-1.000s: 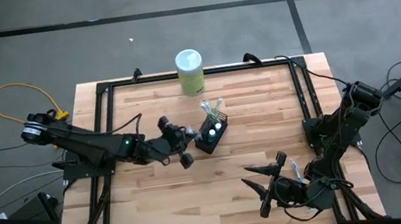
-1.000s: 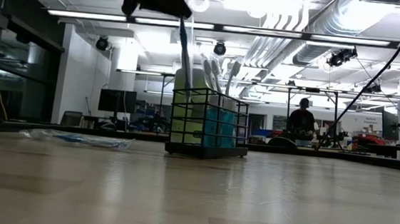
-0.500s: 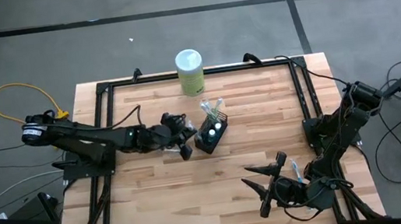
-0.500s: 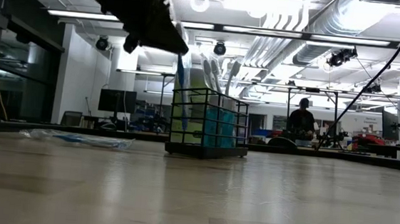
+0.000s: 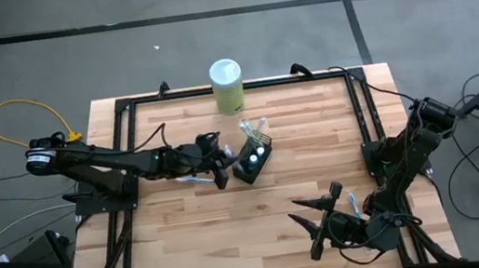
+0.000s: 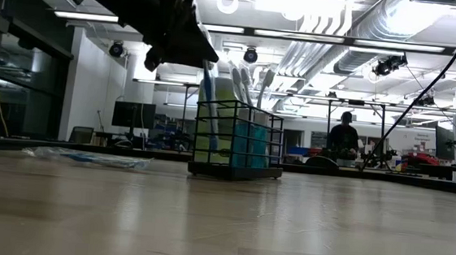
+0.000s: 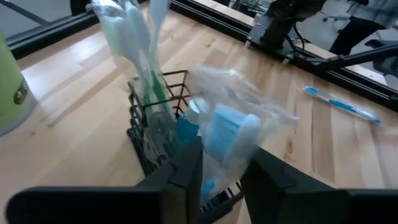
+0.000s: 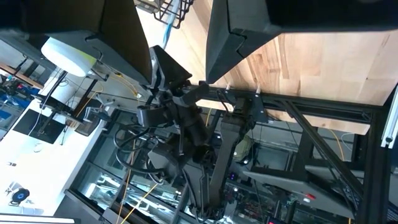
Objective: Pick & Place toothbrushing station
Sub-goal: Put the bottom left blue toothbrush into the left section of the black wire organizer, then put the right blue toothbrush into the left section of the black wire organizer
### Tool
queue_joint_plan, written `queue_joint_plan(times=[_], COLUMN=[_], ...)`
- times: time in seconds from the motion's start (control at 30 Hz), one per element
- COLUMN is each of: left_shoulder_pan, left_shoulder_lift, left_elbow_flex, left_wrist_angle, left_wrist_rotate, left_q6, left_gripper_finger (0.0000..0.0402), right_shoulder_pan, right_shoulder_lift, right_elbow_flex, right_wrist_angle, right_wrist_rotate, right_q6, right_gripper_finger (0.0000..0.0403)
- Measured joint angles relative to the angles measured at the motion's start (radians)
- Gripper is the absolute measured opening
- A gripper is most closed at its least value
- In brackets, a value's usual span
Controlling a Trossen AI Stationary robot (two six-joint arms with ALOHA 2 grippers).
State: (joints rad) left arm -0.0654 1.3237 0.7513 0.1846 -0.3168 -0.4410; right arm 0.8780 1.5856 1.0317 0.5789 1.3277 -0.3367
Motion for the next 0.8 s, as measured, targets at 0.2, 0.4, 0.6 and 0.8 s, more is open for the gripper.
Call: queue_joint_plan(times=[0.2, 0.4, 0.6, 0.8], left_shoulder_pan=[-0.005, -0.010, -0.010, -0.010], left_shoulder_lift=[0.000, 0.000, 0.000, 0.000], left_elbow_flex=[0.000, 0.000, 0.000, 0.000], left_wrist_angle=[0.000, 0.000, 0.005, 0.069], left_wrist_rotate=[0.012, 0.012, 0.011, 0.011], left_q6=[-0.001, -0.001, 0.014, 0.049], left_gripper_finger=[0.0117, 0.0119, 0.0120, 0.0120], right_shoulder_pan=[0.000, 0.000, 0.000, 0.000], right_shoulder_lift=[0.000, 0.000, 0.000, 0.000], right_elbow_flex=[0.000, 0.000, 0.000, 0.000], right_wrist_angle=[0.000, 0.000, 0.000, 0.000], right_wrist_rotate=[0.001, 0.000, 0.001, 0.001], right_q6=[0.000, 0.000, 0.000, 0.000], right_gripper_finger=[0.0142, 0.0142, 0.0142, 0.0142])
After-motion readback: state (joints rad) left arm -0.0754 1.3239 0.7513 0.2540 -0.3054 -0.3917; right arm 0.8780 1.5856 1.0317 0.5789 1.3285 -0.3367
